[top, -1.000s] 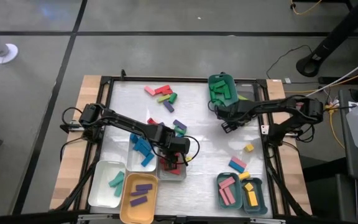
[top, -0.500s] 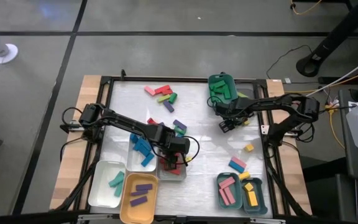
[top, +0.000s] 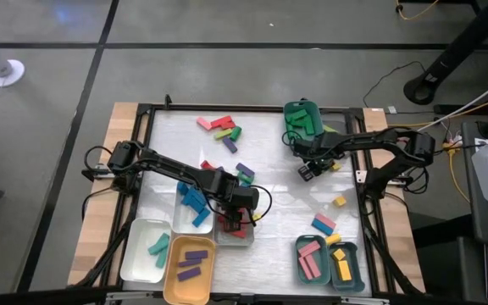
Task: Sort blocks
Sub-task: Put the light green block into the black bin
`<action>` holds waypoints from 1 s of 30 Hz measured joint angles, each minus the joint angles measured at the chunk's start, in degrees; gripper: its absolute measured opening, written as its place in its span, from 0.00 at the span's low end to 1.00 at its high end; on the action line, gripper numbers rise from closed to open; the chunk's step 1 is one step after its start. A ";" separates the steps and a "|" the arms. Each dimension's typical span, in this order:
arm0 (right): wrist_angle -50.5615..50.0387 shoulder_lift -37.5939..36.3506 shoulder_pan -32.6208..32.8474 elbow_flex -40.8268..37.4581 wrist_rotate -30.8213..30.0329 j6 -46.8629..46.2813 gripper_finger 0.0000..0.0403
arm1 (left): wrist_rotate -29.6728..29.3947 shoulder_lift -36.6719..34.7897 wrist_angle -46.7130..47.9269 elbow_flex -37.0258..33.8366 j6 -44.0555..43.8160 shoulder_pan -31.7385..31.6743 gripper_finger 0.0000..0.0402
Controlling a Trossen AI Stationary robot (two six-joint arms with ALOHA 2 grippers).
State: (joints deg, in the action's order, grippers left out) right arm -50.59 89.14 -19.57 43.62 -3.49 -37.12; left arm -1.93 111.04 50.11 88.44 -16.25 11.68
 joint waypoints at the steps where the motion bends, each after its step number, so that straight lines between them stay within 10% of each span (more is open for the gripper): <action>1: -0.10 0.00 0.00 0.00 0.01 0.06 0.22 | 0.00 0.00 0.02 0.00 0.04 0.00 0.47; 20: -19.65 -0.76 0.11 16.03 5.08 8.61 0.22 | -7.67 -11.28 6.06 0.00 6.49 -4.84 0.47; 30: -38.87 -0.81 0.04 29.09 -15.50 12.37 0.23 | -13.35 -19.94 6.66 0.00 11.96 -15.12 0.47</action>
State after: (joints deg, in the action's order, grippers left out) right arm -89.46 88.33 -19.54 72.71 -18.99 -24.76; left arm -15.29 91.11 56.77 88.44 -4.29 -3.44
